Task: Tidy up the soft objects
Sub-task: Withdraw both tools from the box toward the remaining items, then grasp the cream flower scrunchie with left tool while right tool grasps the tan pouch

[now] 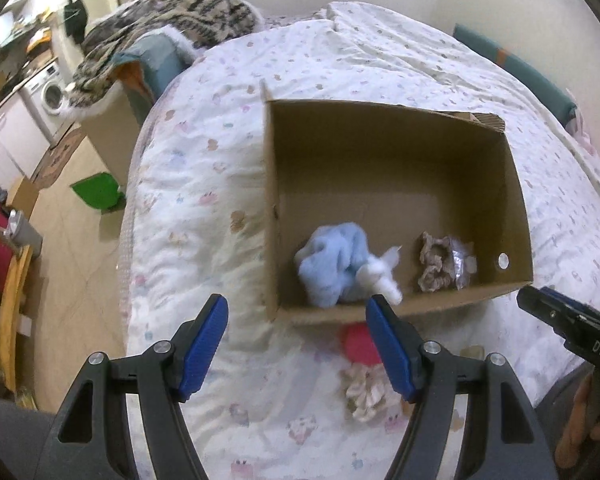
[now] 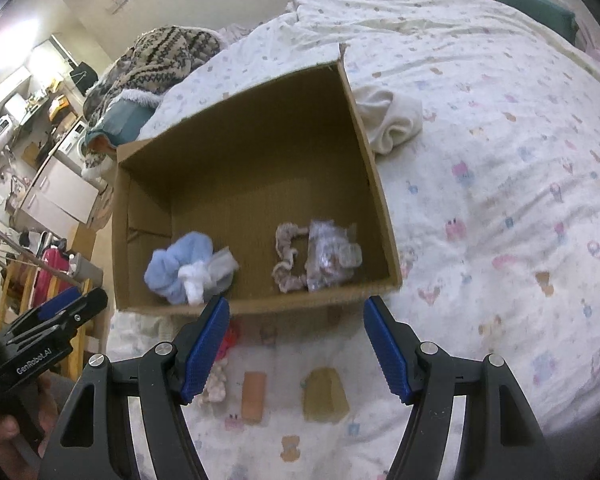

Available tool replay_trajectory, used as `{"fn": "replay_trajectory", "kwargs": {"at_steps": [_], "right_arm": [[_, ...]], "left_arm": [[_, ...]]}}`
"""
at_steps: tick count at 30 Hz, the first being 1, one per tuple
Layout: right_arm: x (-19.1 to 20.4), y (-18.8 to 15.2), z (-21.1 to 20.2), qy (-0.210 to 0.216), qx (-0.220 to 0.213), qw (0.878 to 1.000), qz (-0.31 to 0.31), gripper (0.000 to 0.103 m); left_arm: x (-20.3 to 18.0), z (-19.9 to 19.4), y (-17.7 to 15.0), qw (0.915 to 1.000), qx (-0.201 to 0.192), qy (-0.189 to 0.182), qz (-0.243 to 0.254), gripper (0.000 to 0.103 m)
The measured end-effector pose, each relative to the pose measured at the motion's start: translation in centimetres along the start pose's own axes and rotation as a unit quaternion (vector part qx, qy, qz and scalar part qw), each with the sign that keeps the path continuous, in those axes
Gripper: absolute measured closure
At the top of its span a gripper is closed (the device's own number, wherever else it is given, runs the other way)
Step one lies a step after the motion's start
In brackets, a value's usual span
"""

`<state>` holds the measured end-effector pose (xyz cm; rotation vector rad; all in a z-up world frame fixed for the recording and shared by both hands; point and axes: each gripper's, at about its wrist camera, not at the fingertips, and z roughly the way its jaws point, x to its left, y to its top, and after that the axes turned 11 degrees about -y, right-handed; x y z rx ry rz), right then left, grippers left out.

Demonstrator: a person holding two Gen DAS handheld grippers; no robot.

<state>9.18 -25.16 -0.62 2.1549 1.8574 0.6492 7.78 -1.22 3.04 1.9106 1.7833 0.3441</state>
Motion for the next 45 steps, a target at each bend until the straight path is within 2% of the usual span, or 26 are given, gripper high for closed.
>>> {"fn": "replay_trajectory", "kwargs": {"at_steps": [8, 13, 14, 17, 18, 21, 27, 28, 31, 35, 40, 45], "right_arm": [[0.1, -1.9, 0.8, 0.003, 0.033, 0.999, 0.008, 0.03], [-0.9, -2.3, 2.2, 0.021, 0.068, 0.996, 0.048, 0.029], [-1.2, -2.3, 2.5, 0.017, 0.073, 0.996, 0.056, 0.027], [-1.8, -2.4, 3.9, 0.004, 0.094, 0.993, 0.076, 0.025], [-1.9, -2.5, 4.4, 0.001, 0.103, 0.992, 0.078, 0.025], [-1.3, -3.0, 6.3, -0.024, 0.139, 0.988, 0.058, 0.025], [1.6, -4.1, 8.7, -0.051, 0.176, 0.983, -0.015, 0.025], [2.2, -4.3, 9.0, -0.064, 0.178, 0.981, -0.032, 0.027], [3.3, -5.0, 9.9, -0.103, 0.181, 0.975, -0.075, 0.051], [3.4, -5.1, 10.2, -0.111, 0.181, 0.974, -0.08, 0.073], [3.5, -4.9, 9.6, -0.104, 0.168, 0.978, -0.071, 0.086], [3.7, -4.2, 8.3, -0.088, 0.147, 0.983, -0.058, 0.088]], "left_arm": [[1.7, -0.6, -2.0, 0.9993, 0.006, -0.007, -0.037, 0.034], [1.9, 0.1, -3.8, 0.9996, -0.005, 0.029, 0.002, 0.034], [2.3, 0.4, -3.8, 0.9994, 0.003, 0.032, -0.008, 0.034], [3.7, 1.0, -3.8, 0.9981, 0.015, -0.012, -0.059, 0.034], [3.9, 1.2, -3.7, 0.9976, 0.013, -0.011, -0.067, 0.034], [4.0, 2.0, -3.5, 0.9975, 0.019, 0.001, -0.068, 0.034], [3.4, 3.3, -3.8, 0.9961, 0.046, -0.022, -0.072, 0.034], [3.2, 3.5, -3.8, 0.996, 0.05, -0.025, -0.07, 0.034], [2.5, 4.2, -4.1, 0.9953, 0.064, -0.036, -0.063, 0.034], [1.0, 5.7, -4.8, 0.9916, 0.101, -0.063, -0.05, 0.034], [-1.4, 7.0, -5.9, 0.9865, 0.128, -0.099, -0.025, 0.034], [-2.4, 9.0, -7.0, 0.9822, 0.156, -0.102, -0.022, 0.034]]}}
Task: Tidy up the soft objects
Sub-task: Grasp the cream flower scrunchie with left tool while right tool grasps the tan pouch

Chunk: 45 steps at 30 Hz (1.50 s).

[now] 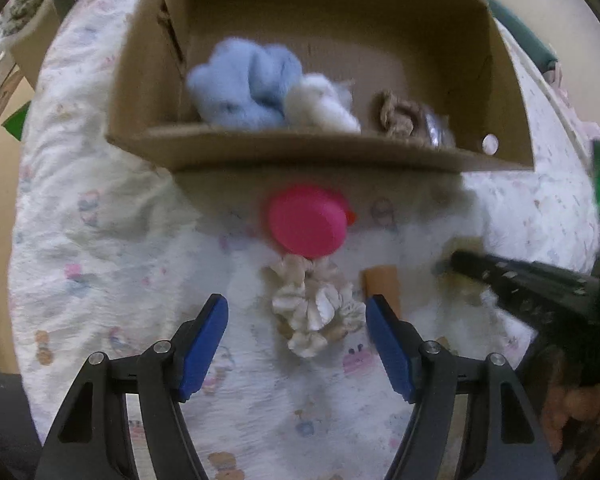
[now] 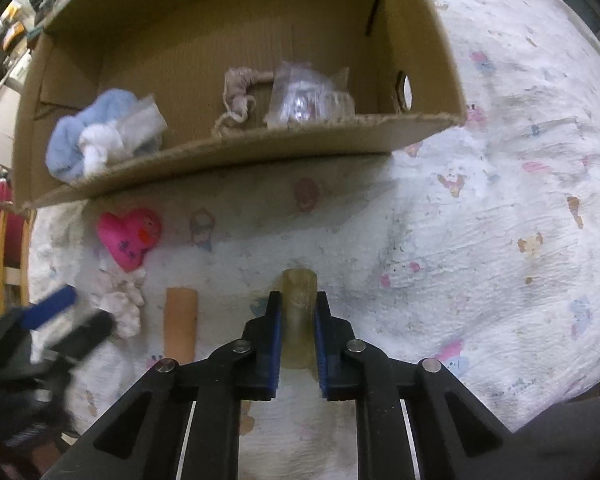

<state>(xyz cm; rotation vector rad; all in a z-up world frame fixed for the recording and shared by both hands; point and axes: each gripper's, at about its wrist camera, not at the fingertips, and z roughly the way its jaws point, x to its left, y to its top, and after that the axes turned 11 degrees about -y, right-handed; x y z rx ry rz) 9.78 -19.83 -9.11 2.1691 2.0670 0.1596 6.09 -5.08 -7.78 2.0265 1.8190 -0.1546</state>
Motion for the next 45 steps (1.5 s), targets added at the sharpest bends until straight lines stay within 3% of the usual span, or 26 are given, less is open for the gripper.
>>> {"fn": "replay_trajectory", "kwargs": {"at_steps": [2, 4, 6, 9, 17, 27, 34, 45], "right_arm": [[-0.5, 0.0, -0.7, 0.006, -0.007, 1.0, 0.005, 0.089], [-0.7, 0.1, -1.0, 0.016, -0.01, 1.0, 0.013, 0.089], [-1.2, 0.2, -1.2, 0.029, -0.011, 0.999, 0.02, 0.089], [-1.8, 0.1, -1.4, 0.04, -0.012, 0.999, 0.024, 0.089], [-2.8, -0.2, -2.6, 0.059, -0.019, 0.998, 0.026, 0.089], [-5.6, -0.8, -5.5, 0.094, -0.039, 0.995, 0.022, 0.089], [-6.1, -1.5, -8.0, 0.101, -0.074, 0.992, 0.01, 0.089], [-5.3, -1.1, -12.1, 0.118, -0.179, 0.977, 0.006, 0.089]], "left_arm": [[0.3, 0.7, -0.1, 1.0, 0.006, -0.004, 0.0, 0.035], [0.5, 1.0, 0.0, 1.0, 0.002, -0.003, -0.005, 0.044], [0.8, 1.2, 0.1, 0.9998, 0.003, -0.012, -0.016, 0.071], [1.1, 1.4, -0.2, 0.9996, 0.01, -0.017, -0.021, 0.088], [1.7, -0.8, -1.4, 0.9995, 0.003, -0.007, -0.03, 0.09], [1.4, -4.9, -1.4, 0.9965, -0.063, 0.055, -0.007, 0.09], [-0.4, -7.6, -1.1, 0.9916, -0.099, 0.079, 0.026, 0.09], [-3.5, -11.0, 2.1, 0.9835, -0.162, 0.068, 0.042, 0.09]]}}
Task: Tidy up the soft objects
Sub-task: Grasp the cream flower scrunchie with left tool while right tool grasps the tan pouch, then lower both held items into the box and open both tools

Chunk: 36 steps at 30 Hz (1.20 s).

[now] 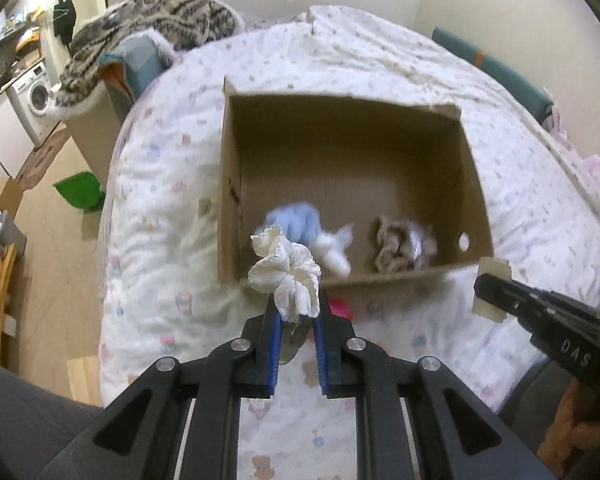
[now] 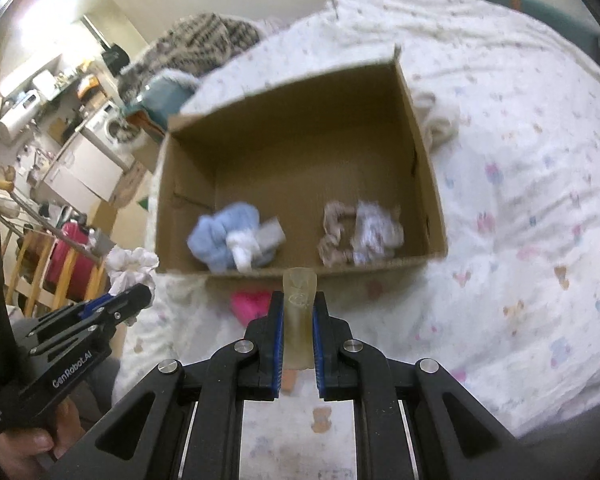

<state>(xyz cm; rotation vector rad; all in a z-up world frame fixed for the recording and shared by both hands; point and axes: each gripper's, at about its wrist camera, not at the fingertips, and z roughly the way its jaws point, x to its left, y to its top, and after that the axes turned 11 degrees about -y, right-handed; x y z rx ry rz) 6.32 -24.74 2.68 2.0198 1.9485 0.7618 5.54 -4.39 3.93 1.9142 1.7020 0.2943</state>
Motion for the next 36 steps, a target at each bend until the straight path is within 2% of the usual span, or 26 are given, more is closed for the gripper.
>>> {"fn": "replay_trajectory", "kwargs": {"at_steps": [7, 13, 21, 25, 31, 36], "right_arm": [[0.2, 3.0, -0.4, -0.001, -0.048, 0.999, -0.009, 0.089], [-0.3, 5.2, 0.9, -0.006, -0.059, 0.998, -0.012, 0.089], [-0.9, 7.2, 3.5, -0.016, -0.044, 0.999, -0.004, 0.089], [-1.1, 7.3, 4.9, -0.021, -0.027, 0.999, 0.002, 0.089], [-2.0, 6.9, 6.7, -0.021, 0.009, 0.999, 0.024, 0.089], [-2.3, 6.6, 7.6, -0.02, 0.031, 0.999, 0.037, 0.088]], "left_arm": [[-1.1, 0.1, 3.5, 0.9995, -0.023, 0.008, 0.021, 0.09], [-1.8, 1.4, 5.6, 0.9992, -0.026, 0.018, 0.027, 0.089], [-2.8, 4.3, 7.0, 0.9983, -0.02, 0.036, 0.042, 0.089], [-2.8, 6.0, 6.9, 0.9986, -0.021, 0.032, 0.037, 0.089], [-3.1, 9.0, 6.4, 0.9992, 0.005, 0.022, 0.032, 0.088], [-3.3, 10.3, 6.2, 0.9986, 0.014, 0.031, 0.039, 0.088]]}}
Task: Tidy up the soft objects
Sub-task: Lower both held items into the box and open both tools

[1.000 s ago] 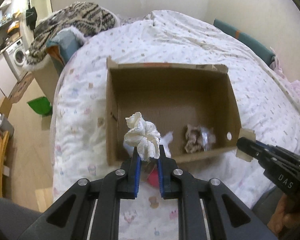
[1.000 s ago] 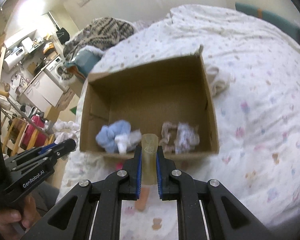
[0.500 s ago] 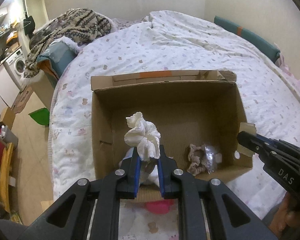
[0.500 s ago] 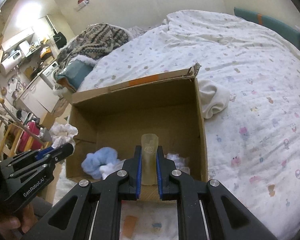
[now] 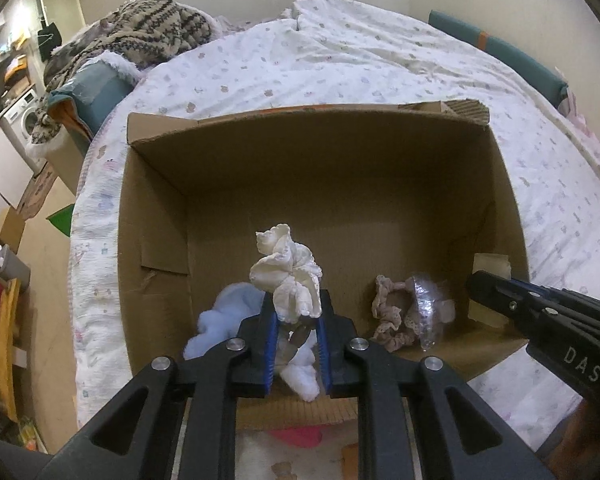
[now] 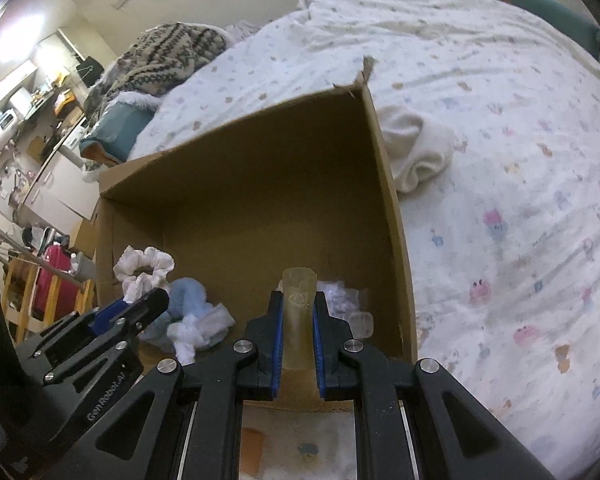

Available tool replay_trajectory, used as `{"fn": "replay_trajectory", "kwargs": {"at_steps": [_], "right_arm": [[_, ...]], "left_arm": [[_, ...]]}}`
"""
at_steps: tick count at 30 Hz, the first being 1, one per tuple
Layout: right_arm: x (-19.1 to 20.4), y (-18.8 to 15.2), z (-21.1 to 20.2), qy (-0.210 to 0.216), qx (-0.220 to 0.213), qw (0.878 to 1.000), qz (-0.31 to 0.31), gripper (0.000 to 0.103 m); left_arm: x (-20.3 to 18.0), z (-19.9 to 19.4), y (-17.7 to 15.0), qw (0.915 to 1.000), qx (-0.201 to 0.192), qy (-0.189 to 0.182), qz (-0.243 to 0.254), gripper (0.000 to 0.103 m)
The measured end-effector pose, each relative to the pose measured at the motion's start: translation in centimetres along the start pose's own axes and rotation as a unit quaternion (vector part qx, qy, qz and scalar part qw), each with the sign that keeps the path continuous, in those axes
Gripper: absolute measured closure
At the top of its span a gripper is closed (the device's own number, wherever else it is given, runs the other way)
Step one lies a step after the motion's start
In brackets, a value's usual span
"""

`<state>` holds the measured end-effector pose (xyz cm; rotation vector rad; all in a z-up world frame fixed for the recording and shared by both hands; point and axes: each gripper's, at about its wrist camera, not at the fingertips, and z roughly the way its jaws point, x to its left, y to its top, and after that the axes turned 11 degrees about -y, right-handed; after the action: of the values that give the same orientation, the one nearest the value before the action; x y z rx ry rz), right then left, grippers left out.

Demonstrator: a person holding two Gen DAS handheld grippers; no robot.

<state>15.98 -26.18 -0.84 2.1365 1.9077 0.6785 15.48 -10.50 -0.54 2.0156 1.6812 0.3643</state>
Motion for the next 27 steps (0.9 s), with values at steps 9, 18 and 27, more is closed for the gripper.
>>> {"fn": "replay_trajectory", "kwargs": {"at_steps": [9, 18, 27], "right_arm": [[0.0, 0.2, 0.0, 0.016, -0.001, 1.0, 0.008, 0.087], [0.3, 0.0, -0.1, 0.01, -0.001, 1.0, -0.005, 0.084], [0.0, -0.1, -0.3, 0.01, -0.005, 1.0, 0.015, 0.073]], "left_arm": [[0.2, 0.4, 0.0, 1.0, 0.007, 0.003, -0.005, 0.083], [0.0, -0.1, -0.3, 0.9998, 0.013, 0.013, -0.007, 0.074], [-0.1, -1.7, -0.2, 0.9997, 0.003, 0.024, 0.002, 0.04]]}}
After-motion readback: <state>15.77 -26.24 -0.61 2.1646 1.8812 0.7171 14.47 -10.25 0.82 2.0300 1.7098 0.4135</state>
